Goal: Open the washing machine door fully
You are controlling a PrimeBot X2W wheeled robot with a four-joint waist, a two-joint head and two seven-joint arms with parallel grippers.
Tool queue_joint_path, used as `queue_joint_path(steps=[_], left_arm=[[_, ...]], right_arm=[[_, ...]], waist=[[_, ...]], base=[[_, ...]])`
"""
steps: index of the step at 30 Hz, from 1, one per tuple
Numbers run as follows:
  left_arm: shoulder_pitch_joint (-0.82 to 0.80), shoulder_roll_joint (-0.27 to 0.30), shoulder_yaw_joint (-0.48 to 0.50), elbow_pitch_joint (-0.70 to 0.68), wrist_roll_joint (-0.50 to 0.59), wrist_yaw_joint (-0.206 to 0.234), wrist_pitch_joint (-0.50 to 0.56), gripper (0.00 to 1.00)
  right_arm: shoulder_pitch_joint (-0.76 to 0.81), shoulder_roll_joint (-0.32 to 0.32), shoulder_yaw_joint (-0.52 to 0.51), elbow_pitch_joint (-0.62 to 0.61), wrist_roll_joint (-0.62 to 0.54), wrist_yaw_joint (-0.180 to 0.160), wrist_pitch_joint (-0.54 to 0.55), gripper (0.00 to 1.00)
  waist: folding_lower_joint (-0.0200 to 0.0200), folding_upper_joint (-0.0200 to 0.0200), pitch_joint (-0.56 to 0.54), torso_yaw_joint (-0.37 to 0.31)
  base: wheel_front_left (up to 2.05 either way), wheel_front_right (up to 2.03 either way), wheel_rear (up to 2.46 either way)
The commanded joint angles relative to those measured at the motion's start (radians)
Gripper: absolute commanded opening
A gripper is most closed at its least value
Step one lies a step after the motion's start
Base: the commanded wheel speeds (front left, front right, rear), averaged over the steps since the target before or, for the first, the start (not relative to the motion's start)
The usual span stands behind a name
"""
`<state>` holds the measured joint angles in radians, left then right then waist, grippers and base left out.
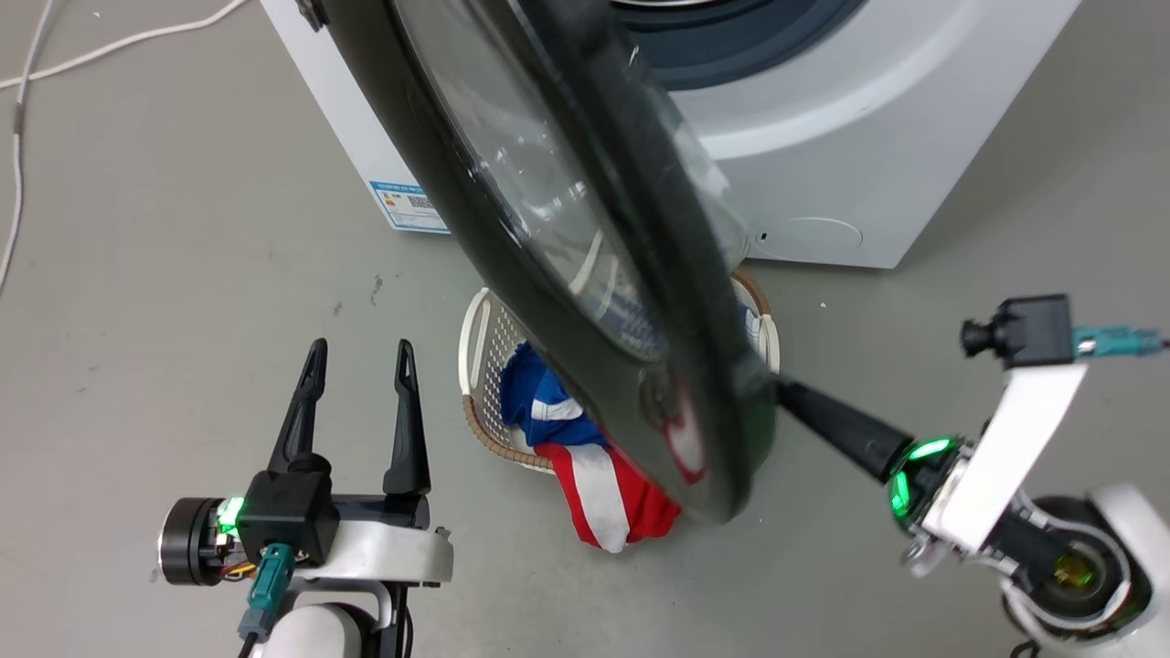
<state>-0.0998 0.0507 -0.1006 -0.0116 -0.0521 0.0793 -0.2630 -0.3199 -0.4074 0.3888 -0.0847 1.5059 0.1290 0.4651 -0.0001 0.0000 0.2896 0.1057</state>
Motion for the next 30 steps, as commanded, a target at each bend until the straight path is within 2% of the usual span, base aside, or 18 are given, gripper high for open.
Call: queue_joint_path(steps=[1,7,15,22,25,26,27,28,30], left_arm=[[0.01,0.0,0.0,0.002,0.004,-0.002,-0.003,1.0],[0.029,0.0,0.001,0.007,0.01,-0.004,-0.003,1.0],[0.049,0.0,0.003,0.015,0.009,-0.002,-0.003,1.0],[0.066,0.0,0.01,0.023,0.007,0.0,-0.003,1.0],[0.079,0.0,0.014,0.031,0.008,-0.002,-0.003,1.0],[0.083,0.0,0.016,0.033,0.009,-0.004,-0.003,1.0],[0.087,0.0,0.02,0.036,0.01,-0.004,-0.003,1.0],[0.093,0.0,0.024,0.039,0.012,-0.006,-0.003,1.0],[0.107,0.0,0.03,0.044,0.014,-0.007,-0.003,1.0]], right_arm=[[0.019,0.017,0.016,-0.017,0.008,0.003,-0.005,0.0],[0.058,0.076,0.096,-0.041,0.01,0.003,-0.021,0.0],[0.077,0.139,0.176,-0.004,0.01,0.003,-0.05,0.0],[0.1,0.164,0.221,0.034,0.011,0.003,-0.079,0.0],[0.115,0.165,0.205,0.044,-0.006,0.003,-0.141,0.0],[0.122,0.163,0.196,0.044,-0.017,0.003,-0.169,0.15],[0.126,0.158,0.184,0.042,-0.035,0.003,-0.207,0.45],[0.128,0.149,0.177,0.039,-0.066,0.003,-0.248,1.0],[0.142,0.134,0.162,0.029,-0.127,0.003,-0.351,1.0]], waist=[[0.0001,0.0,-0.01,0.005],[0.0001,0.0,-0.034,0.013],[0.0001,0.0,-0.056,0.025],[0.0001,0.0,-0.082,0.022],[0.0001,0.0,-0.106,0.016],[0.0001,0.0,-0.115,0.014],[0.0001,0.0,-0.125,0.011],[0.0001,0.0,-0.135,0.007],[0.0001,0.0,-0.157,-0.001]], base=[[0.0,0.0,0.0],[0.0,0.0,0.0],[0.0,0.0,0.0],[0.0,0.0,0.0],[0.0,0.0,0.0],[0.0,0.0,0.0],[0.0,0.0,0.0],[0.0,0.0,0.0],[0.0,0.0,0.0]])
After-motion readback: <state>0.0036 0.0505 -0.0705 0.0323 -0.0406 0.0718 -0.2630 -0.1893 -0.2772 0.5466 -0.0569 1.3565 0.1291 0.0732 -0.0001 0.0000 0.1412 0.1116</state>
